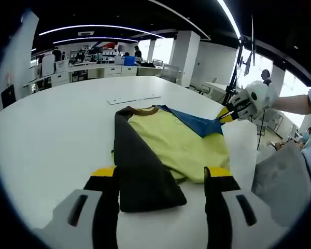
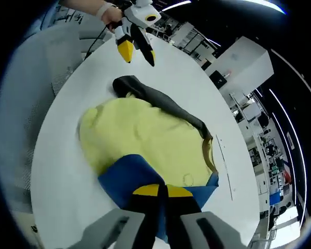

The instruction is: Fold the garment on the visible template until the final outline fits inside the template.

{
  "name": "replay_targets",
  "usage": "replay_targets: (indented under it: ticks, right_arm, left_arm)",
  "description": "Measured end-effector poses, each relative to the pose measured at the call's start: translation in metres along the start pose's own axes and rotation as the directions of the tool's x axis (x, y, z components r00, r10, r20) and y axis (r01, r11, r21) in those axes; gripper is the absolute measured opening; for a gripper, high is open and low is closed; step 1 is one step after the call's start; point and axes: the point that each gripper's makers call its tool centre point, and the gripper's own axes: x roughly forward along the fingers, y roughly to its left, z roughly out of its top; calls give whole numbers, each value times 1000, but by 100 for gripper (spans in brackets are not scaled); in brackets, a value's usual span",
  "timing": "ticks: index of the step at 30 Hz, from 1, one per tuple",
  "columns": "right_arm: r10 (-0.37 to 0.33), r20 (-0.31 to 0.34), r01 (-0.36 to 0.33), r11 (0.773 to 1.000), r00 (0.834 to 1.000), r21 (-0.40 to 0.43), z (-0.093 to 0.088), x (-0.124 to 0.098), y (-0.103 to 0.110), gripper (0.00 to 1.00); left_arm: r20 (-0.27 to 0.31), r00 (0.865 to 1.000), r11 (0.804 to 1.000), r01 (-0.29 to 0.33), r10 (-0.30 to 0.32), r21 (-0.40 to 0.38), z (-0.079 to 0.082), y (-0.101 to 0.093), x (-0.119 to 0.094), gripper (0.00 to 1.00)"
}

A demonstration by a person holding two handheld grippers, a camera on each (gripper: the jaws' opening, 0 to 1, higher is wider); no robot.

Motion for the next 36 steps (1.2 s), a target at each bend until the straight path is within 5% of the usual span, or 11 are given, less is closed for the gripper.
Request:
replay_targets:
  ticks: [10,22,36]
  right_arm:
    - [75,0,-75,996,997,-47,18,43,-7,0]
    - [145,-25,-146,989,989,-26,16,83,4,0]
    - [178,-47,-179,984,983,-18,10,98,17,0]
  left_arm:
    - [1,1000,1000,-14,14,-22,-5,6,-5,63]
    - [-6,1000,999,-20,20,-36,-8,9,-7,63]
    - [-14,1000,998,-22,22,-55,-15,11,-6,63]
